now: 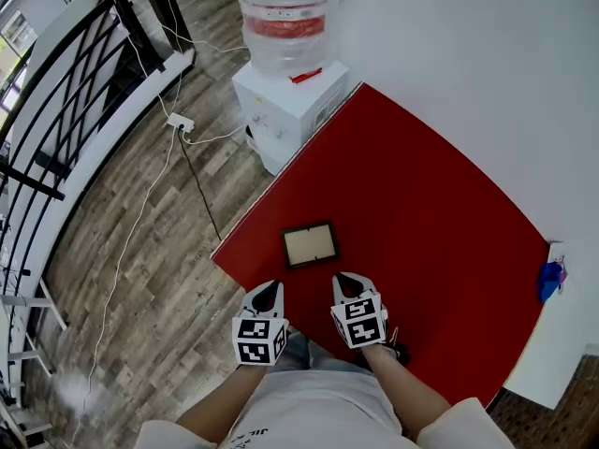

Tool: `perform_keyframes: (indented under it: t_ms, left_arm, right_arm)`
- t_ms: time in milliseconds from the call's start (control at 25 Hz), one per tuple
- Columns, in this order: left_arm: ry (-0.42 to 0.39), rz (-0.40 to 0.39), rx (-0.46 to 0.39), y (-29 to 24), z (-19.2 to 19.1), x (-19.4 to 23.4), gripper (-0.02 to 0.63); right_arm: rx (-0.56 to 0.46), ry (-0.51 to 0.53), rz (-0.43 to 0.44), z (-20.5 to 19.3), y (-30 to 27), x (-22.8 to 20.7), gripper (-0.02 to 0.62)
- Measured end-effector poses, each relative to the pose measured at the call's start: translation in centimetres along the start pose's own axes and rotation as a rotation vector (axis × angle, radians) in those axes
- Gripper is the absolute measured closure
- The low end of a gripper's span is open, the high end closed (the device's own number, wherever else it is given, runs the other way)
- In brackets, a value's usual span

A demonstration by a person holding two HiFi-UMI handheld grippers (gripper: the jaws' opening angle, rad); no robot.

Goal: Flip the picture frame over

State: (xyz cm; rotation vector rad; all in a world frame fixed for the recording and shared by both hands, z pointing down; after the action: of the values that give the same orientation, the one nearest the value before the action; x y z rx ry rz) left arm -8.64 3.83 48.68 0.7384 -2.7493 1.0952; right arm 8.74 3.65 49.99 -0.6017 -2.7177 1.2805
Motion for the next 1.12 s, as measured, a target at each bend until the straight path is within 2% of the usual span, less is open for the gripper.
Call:
perform_keyframes:
  t_ms: [240, 360, 520, 1120]
  left_arm:
    - [0.027, 0.048, -0.03, 3.4, -1.1, -1.4, 0.6]
    - [0.015, 0.041, -0.04, 3.6, -0.9, -2.2, 0.6]
    - [-0.038, 0.029, -0.062, 3.4, 0.0, -2.9, 0.6]
    - [-0.014, 0.033, -0.083, 4.1, 0.6, -3.2, 0.6]
  right_arm:
    - [-0.082, -0.064, 0.016, 0.1, 4.2, 2.5, 0.591]
    - [-0.109, -0.085, 0.023, 0.3, 4.8, 2.9, 0.591]
    - [-0.122, -0.071, 0.03, 0.8, 5.1, 3.2, 0.591]
    - [-0.148, -0.08, 0.019, 1.8, 5.7, 2.6, 0.592]
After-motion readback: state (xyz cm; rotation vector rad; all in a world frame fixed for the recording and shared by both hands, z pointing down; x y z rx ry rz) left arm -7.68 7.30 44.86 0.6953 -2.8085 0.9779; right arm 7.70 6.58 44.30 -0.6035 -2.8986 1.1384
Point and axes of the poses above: the fingertips, and each gripper's own axes: y backward along the fingers, x to its left, z out of its top, the point moved 5 cm from there along y, backward along the fingers, and after that the axes turned 1 degree about -z, right-handed, at the moved point
